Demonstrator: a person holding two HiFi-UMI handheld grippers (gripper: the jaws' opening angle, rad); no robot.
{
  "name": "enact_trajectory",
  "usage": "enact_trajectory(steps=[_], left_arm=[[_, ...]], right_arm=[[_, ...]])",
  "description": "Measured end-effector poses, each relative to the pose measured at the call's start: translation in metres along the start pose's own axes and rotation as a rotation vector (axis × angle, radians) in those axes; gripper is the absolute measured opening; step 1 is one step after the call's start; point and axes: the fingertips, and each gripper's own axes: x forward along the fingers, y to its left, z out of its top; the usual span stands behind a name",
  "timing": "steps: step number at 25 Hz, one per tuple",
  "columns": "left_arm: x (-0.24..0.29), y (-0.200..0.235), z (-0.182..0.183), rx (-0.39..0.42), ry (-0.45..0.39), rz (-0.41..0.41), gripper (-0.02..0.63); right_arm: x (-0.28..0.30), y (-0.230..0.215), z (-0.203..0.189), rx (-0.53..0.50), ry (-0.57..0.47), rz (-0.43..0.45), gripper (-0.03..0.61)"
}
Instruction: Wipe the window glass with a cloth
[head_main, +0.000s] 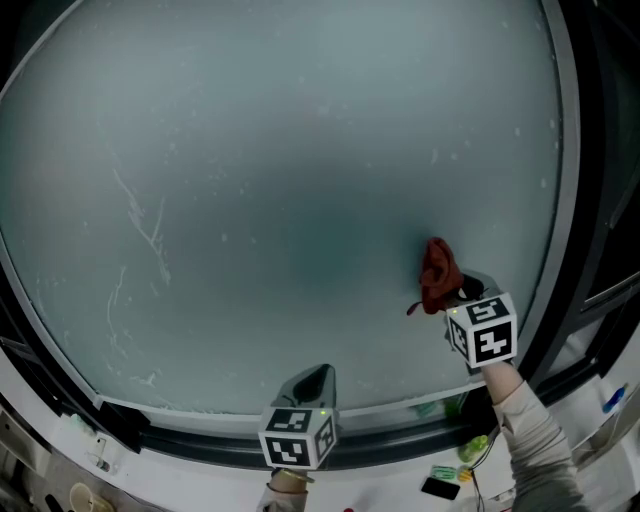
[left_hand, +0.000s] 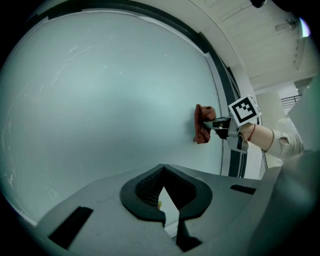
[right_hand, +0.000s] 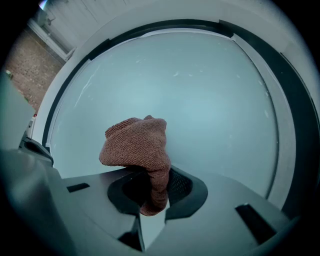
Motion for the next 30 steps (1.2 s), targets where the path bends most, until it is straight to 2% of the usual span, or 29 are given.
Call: enact_trajectory(steps=[9, 18, 24, 30], left_arm=[[0.016, -0.016, 0.0, 0.004, 0.003, -0.04, 0.003], [0.019, -0.023, 0.002, 0.012, 0.005, -0.051, 0.003], [0.017, -0.026, 0.001, 0.014, 0.006, -0.052, 0.003], [0.007, -0.03, 0.001, 0.015, 0.003, -0.056, 0.003]], right_arm=[[-0.012, -0.055, -0.026, 0.025, 0.048, -0.107, 0.048], [-0.021, -0.093, -0.047, 0.065, 0.082, -0.182, 0.048], [-0.023, -0.098, -0.052, 0.066, 0.094, -0.2, 0.048], [-0.036, -0.085, -0.048, 0.106, 0.068, -0.175, 0.048]])
